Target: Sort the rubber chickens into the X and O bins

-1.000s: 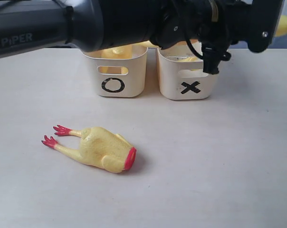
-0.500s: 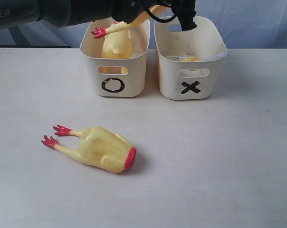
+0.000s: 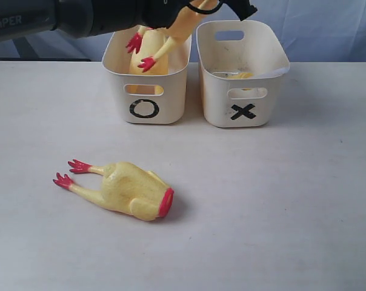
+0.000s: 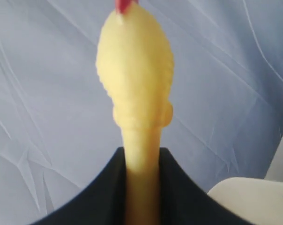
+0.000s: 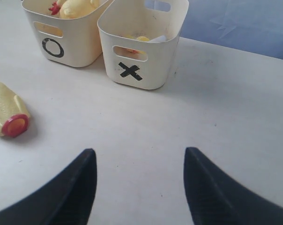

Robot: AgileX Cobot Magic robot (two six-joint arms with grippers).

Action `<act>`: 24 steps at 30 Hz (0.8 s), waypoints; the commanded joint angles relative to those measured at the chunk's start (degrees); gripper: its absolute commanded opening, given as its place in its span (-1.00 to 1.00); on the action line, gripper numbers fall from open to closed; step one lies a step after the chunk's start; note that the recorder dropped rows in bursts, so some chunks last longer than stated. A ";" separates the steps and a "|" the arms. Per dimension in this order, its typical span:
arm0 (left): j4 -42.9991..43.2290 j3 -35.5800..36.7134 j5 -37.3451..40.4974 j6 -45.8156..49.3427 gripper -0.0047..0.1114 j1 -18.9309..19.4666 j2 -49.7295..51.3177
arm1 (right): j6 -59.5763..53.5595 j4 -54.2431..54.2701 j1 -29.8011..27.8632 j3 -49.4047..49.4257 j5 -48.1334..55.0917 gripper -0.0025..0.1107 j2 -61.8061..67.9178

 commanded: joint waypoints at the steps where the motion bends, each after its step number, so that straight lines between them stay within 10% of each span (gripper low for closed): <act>1: -7.55 0.16 -4.34 4.99 -0.92 -0.40 -0.44 | -0.53 -0.07 0.28 0.22 -0.34 -0.02 -0.27; 18: -10.20 0.16 5.46 10.40 -0.92 -4.37 -18.26 | -0.77 -0.07 0.28 0.22 -0.34 -0.02 -0.27; 24: -10.96 0.16 2.92 10.53 -0.92 -0.50 -33.81 | -0.77 -0.18 0.28 0.22 -0.34 -0.02 -0.27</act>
